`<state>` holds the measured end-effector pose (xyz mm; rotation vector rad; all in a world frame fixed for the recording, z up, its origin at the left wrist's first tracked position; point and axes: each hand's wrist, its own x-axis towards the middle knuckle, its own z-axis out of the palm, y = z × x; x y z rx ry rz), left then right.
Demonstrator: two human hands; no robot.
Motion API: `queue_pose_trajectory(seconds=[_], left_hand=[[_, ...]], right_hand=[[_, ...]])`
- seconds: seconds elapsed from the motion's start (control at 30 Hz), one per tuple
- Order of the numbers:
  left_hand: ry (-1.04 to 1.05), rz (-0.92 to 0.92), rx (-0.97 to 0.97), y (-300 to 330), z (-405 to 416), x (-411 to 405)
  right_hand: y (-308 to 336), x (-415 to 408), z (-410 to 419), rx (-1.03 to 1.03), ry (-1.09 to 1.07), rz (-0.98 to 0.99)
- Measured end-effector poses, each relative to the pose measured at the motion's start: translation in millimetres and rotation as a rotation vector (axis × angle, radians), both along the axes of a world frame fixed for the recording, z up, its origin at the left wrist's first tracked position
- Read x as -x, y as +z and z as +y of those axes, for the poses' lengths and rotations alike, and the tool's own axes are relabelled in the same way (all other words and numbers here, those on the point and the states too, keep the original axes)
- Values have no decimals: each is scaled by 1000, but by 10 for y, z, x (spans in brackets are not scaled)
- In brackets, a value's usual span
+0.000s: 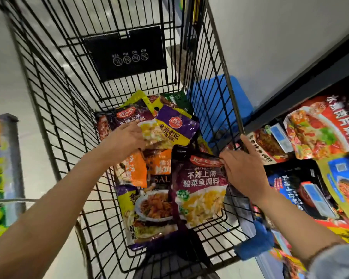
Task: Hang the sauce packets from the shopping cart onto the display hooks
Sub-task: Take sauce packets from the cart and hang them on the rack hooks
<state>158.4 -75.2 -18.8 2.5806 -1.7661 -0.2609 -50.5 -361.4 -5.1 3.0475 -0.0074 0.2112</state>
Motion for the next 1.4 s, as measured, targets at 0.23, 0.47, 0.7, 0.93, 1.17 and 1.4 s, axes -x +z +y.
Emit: queue_pose_trajectory(seconds=[0.23,0.47,0.7,0.93,1.17,1.4], left_hand=[[113,-76,125,752,493,611],[211,89,378,1242,772,1207],[462,154,444,1316,603,1544],[527,161,121,562,130,1385],[518,129,-83,11,-302,982],[534,302,-268,-602,-225,882]], right_hand=[[209,9,117,71,6,89],[378,326,414,12,-87,-7],[708,953,589,-133,-249,-162],[651,786,500,-91,-366,-101],[459,609,334,-13,-403,-28],[221,652,332,140,-442,19]])
